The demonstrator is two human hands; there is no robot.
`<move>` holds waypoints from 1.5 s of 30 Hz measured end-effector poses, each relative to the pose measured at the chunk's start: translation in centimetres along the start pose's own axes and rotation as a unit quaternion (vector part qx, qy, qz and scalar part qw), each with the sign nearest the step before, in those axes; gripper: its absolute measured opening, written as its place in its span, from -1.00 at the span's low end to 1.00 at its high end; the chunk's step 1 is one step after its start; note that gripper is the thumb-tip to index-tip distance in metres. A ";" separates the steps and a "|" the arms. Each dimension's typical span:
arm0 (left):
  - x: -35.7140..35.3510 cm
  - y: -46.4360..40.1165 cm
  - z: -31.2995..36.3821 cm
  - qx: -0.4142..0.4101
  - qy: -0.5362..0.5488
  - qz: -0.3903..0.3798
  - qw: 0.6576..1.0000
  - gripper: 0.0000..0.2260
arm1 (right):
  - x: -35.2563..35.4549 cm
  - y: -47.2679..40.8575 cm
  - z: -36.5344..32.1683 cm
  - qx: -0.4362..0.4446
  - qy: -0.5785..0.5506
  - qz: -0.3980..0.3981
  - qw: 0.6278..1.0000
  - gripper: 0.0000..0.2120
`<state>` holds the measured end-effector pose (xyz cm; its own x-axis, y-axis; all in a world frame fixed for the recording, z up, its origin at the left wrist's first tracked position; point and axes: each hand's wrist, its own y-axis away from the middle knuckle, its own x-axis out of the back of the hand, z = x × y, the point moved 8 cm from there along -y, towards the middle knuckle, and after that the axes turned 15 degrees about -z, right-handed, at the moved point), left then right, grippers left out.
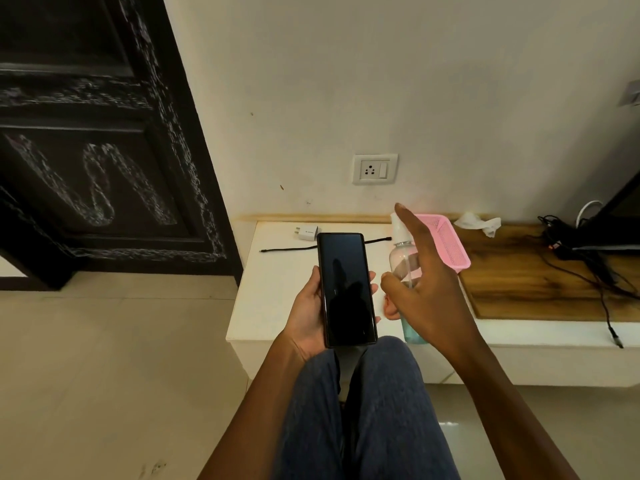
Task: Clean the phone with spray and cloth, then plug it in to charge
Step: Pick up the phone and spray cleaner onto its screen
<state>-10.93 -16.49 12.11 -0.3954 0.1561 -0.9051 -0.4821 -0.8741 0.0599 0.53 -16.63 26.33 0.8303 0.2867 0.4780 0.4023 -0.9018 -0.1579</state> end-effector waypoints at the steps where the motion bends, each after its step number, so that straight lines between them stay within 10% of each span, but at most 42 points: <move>1: 0.0 0.1 0.0 0.001 -0.005 -0.002 1.000 -0.43 | -0.1 0.0 -0.2 0.002 0.008 -0.001 1.000 -0.23; 45: 1.7 0.5 3.6 -0.070 0.003 -0.007 0.998 -0.43 | -5.1 4.4 5.2 -0.093 0.163 -0.040 0.981 -0.25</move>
<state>-14.63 -15.01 12.13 -0.3850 0.1670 -0.9077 -0.3739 -0.9274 -0.0120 0.08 -20.44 18.73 0.6187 0.2683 0.7384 0.3590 -0.9326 0.0380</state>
